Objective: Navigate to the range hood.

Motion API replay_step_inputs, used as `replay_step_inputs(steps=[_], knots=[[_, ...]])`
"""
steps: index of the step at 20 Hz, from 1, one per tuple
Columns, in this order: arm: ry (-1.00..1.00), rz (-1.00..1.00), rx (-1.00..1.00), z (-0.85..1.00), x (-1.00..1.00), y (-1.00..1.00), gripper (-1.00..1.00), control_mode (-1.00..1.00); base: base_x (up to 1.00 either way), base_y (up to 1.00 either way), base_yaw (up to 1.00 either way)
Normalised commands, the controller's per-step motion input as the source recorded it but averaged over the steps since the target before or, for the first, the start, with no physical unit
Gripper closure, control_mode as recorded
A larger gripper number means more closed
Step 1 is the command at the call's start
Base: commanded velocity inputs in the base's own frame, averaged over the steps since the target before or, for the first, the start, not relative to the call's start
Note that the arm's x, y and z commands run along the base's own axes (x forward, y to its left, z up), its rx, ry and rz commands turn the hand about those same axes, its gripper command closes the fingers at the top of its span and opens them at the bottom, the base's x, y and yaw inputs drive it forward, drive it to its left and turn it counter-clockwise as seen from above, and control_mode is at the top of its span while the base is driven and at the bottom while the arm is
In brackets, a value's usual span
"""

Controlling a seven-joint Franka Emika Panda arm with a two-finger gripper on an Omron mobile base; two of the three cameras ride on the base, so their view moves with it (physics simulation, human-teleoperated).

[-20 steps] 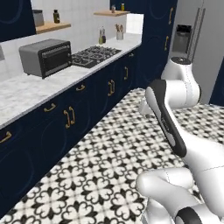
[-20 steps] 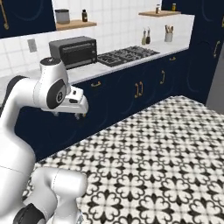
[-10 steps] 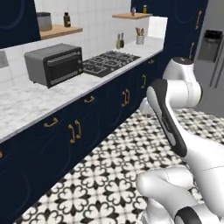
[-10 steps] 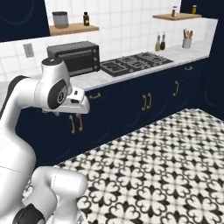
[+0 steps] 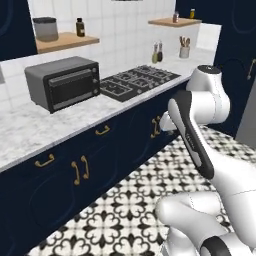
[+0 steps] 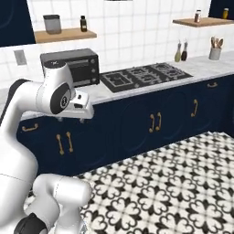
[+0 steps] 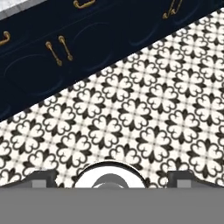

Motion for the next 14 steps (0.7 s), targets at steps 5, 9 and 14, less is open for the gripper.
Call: replay_step_inputs(steps=[5, 9, 14], knots=[[0.0, 0.0, 0.0, 0.0, 0.0, 0.0, -1.0, 1.0, 1.0, -0.66, 0.26], [0.0, 0.0, 0.0, 0.0, 0.0, 0.0, -1.0, 1.0, 1.0, -0.65, 0.23], [0.0, 0.0, 0.0, 0.0, 0.0, 0.0, -1.0, 1.0, 1.0, -0.62, 0.22]])
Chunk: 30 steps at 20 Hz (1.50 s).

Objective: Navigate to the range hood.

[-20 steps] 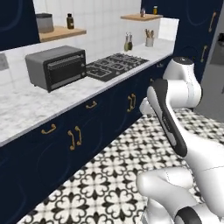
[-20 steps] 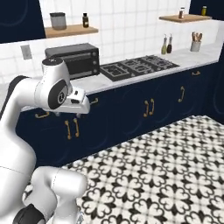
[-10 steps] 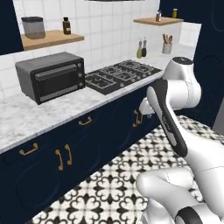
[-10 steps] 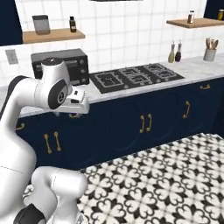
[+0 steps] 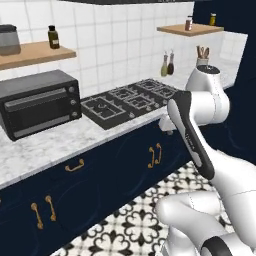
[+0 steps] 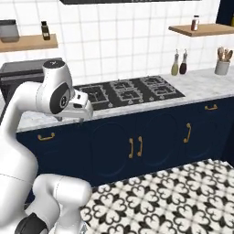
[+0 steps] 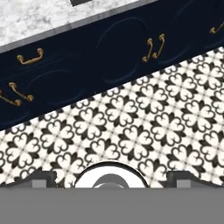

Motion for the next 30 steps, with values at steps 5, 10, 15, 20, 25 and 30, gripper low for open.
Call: replay_step_inputs(steps=[5, 10, 15, 20, 25, 30], knots=[[0.0, 0.0, 0.0, 0.0, 0.0, 0.0, -1.0, 1.0, 1.0, -0.56, 0.26], [0.0, 0.0, 0.0, 0.0, 0.0, 0.0, -1.0, 1.0, 0.95, -0.48, 0.29], [0.0, 0.0, 0.0, 0.0, 0.0, 0.0, -1.0, 1.0, 0.7, -0.38, 0.3], [0.0, 0.0, 0.0, 0.0, 0.0, 0.0, -1.0, 1.0, 0.63, -0.36, 0.31], [0.0, 0.0, 0.0, 0.0, 0.0, 0.0, -1.0, 1.0, 0.62, -0.48, 0.28], [0.0, 0.0, 0.0, 0.0, 0.0, 0.0, -1.0, 1.0, 0.6, -0.45, 0.27]])
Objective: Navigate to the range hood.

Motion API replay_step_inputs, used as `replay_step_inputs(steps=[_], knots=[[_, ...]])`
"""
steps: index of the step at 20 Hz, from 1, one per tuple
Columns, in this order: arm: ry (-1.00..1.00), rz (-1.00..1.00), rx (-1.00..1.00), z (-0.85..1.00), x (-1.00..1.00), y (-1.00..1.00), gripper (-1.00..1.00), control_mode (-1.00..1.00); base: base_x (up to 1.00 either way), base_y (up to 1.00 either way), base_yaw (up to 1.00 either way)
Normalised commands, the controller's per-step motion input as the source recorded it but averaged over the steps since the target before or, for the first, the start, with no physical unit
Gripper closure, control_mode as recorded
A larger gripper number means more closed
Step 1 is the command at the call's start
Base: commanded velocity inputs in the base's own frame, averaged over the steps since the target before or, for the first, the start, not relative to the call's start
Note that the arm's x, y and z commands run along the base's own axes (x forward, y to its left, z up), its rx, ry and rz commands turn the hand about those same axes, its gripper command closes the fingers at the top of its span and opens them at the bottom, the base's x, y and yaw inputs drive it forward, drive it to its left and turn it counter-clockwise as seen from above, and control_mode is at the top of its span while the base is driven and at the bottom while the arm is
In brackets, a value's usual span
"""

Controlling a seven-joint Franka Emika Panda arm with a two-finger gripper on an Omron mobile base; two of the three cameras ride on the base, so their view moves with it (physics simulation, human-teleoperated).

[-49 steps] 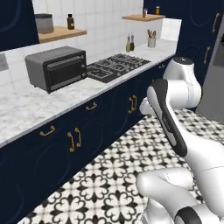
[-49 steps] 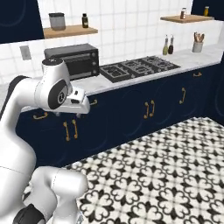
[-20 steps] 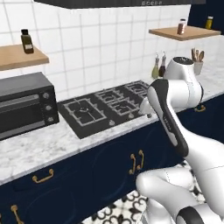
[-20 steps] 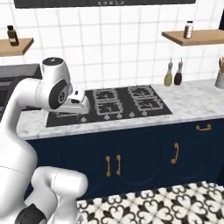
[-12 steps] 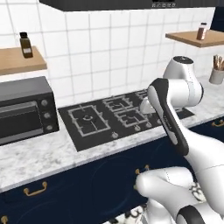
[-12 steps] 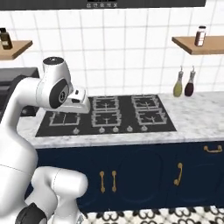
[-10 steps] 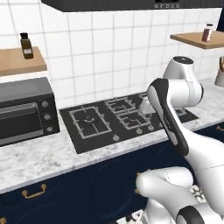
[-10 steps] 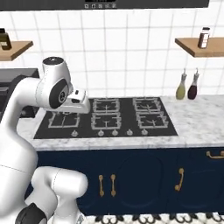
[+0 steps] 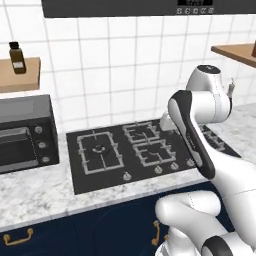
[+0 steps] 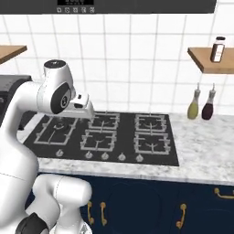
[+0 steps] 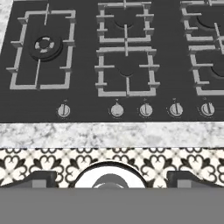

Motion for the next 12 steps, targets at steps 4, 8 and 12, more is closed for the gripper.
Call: replay_step_inputs(steps=[4, 8, 12], knots=[[0.0, 0.0, 0.0, 0.0, 0.0, 0.0, -1.0, 1.0, 0.57, -0.29, 0.25], [0.0, 0.0, 0.0, 0.0, 0.0, 0.0, -1.0, 1.0, 0.41, -0.28, 0.25], [0.0, 0.0, 0.0, 0.0, 0.0, 0.0, -1.0, 1.0, 0.44, -0.3, 0.24]])
